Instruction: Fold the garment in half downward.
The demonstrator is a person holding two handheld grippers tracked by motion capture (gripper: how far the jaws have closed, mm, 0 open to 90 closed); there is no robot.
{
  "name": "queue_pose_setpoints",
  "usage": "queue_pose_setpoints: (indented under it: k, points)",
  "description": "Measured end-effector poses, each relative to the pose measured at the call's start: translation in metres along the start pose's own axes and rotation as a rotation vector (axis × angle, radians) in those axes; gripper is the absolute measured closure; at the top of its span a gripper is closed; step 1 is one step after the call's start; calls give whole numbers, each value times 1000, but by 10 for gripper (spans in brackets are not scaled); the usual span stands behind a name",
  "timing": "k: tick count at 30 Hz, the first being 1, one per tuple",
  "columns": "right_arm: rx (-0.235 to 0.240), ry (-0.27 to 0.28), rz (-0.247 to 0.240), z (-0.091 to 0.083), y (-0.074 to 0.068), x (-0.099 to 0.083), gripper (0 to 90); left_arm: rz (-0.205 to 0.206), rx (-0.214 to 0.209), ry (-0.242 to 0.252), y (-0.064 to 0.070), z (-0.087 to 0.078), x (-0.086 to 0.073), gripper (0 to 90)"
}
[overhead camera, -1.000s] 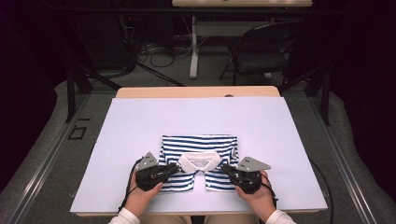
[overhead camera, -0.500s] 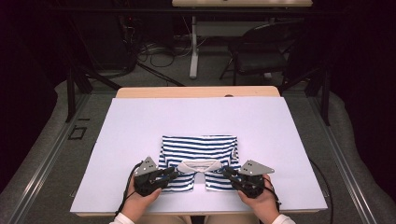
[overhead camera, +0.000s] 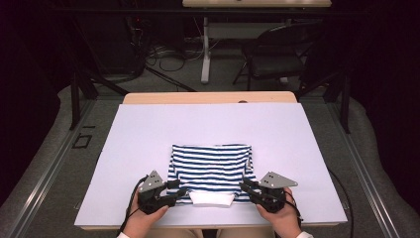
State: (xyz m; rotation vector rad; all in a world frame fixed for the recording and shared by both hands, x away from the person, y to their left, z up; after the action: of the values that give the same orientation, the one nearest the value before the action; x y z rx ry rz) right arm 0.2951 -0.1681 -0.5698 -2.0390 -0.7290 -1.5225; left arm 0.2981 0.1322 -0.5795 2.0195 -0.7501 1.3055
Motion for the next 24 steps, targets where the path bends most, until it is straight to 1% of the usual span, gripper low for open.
queue_pose_setpoints:
  k: [3, 4, 5, 6, 8, 10, 13, 16, 20, 23, 24]
  points:
    - [-10, -1, 5, 1, 1, -1, 704, -11, 11, -2, -3, 0, -1, 507]
    - [-11, 1, 7, 1, 2, -1, 692, -25, 19, 3, -3, 1, -2, 495]
    - [-10, 2, 8, 2, 2, -1, 682, -20, 20, 5, -4, 1, -2, 486]
    - [-11, 1, 4, 2, 2, -2, 668, -30, 24, 4, -5, 2, -2, 479]
    - [-15, 0, -5, 3, 2, -3, 639, -26, 29, 1, -6, 2, -3, 461]
    - [-18, -4, -9, 4, 2, -4, 617, -37, 31, 4, -7, 3, -3, 442]
    - [-22, -4, -8, 6, 3, -5, 582, -38, 44, 9, -9, 3, -3, 435]
    - [-25, 1, -3, 7, 5, -6, 540, -43, 42, 16, -10, 2, -2, 434]
    - [-23, 3, 1, 9, 6, -6, 488, -36, 42, 28, -13, 1, -1, 434]
    - [-28, 4, 1, 10, 7, -6, 457, -31, 59, 25, -16, 0, 0, 434]
    - [-31, 3, 6, 10, 8, -6, 452, -42, 61, 29, -16, 0, 0, 435]
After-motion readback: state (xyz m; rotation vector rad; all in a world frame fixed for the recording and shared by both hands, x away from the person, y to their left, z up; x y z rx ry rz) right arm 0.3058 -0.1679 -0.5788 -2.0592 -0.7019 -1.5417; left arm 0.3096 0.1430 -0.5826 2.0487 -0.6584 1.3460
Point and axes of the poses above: each handheld gripper's, and its own axes: z roughly forward along the jaws, x roughly out of its top, y roughly to its right, the point moved 5 cm from there along z, roughly forward along the jaws, and after that the axes turned 13 degrees about y, right-handed, at the moved point
